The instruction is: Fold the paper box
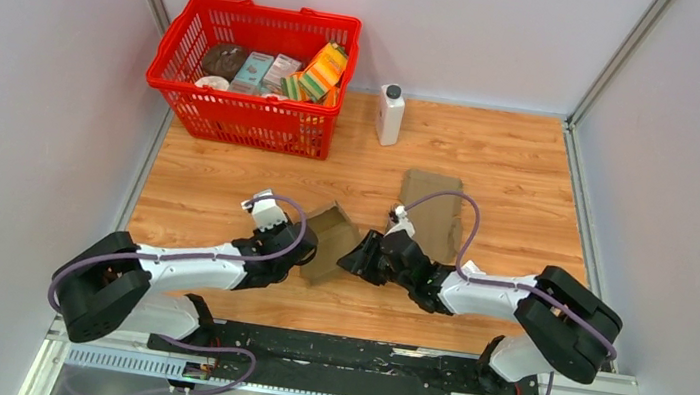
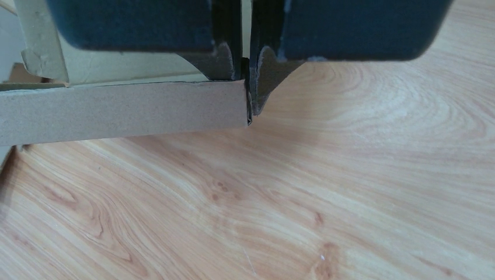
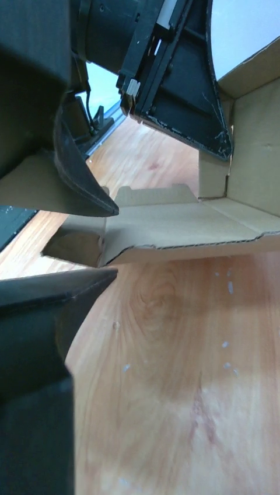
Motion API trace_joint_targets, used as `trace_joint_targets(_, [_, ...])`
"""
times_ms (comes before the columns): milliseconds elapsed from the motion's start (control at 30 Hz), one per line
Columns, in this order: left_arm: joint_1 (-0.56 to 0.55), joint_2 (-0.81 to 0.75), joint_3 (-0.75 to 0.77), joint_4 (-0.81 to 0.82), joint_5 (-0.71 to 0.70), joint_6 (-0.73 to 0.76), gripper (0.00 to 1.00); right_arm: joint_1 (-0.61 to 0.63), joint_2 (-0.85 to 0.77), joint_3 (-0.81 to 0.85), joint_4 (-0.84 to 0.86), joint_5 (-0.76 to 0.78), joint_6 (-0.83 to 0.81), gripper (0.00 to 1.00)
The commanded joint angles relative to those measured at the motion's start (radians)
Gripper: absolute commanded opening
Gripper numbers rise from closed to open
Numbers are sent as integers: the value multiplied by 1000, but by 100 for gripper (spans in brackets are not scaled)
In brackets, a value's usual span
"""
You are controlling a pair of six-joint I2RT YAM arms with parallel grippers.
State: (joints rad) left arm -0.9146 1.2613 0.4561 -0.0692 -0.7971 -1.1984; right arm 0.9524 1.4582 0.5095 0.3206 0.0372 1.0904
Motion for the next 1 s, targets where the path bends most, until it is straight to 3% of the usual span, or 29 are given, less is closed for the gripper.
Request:
trace_joint_targets(0, [-7, -34, -19, -132, 168, -122, 0, 26, -10, 37, 23, 29, 10, 30])
trace_joint_targets(67, [-7, -62, -34, -112, 193, -144, 1, 29, -27, 69, -69, 59, -20, 20])
trace_joint_targets(133, [-7, -83, -45, -93, 237, -138, 20, 29, -65, 118, -197, 105, -81, 8])
trace_joint_targets(167, [-7, -114, -62, -65, 257, -107, 36, 29, -79, 138, -250, 124, -98, 5])
trace_joint_targets(200, [-7, -134, -72, -49, 300, -86, 42, 25, -97, 162, -306, 150, -128, 1])
trace_joint_targets(367, [-7, -359, -183, 26, 473, 29, 61, -26, -95, 421, -794, 171, -433, 0])
trace_joint_targets(500, [-7, -581, -241, -20, 649, 111, 60, -38, -70, 582, -1059, 161, -693, 0])
trace_joint_targets(600, [-7, -765, -225, -171, 682, 183, 57, -38, -27, 716, -1283, 139, -840, 0])
trace_joint_targets(733, [-6, -965, -107, -467, 573, 284, 56, -18, 7, 808, -1561, 202, -915, 0])
trace_joint_targets(833, [-4, -1017, -41, -568, 466, 344, 57, 22, 22, 846, -1626, 213, -949, 4])
trace_joint_targets(967, [9, -979, 16, -586, 429, 408, 59, 100, 175, 973, -1695, 263, -945, 4])
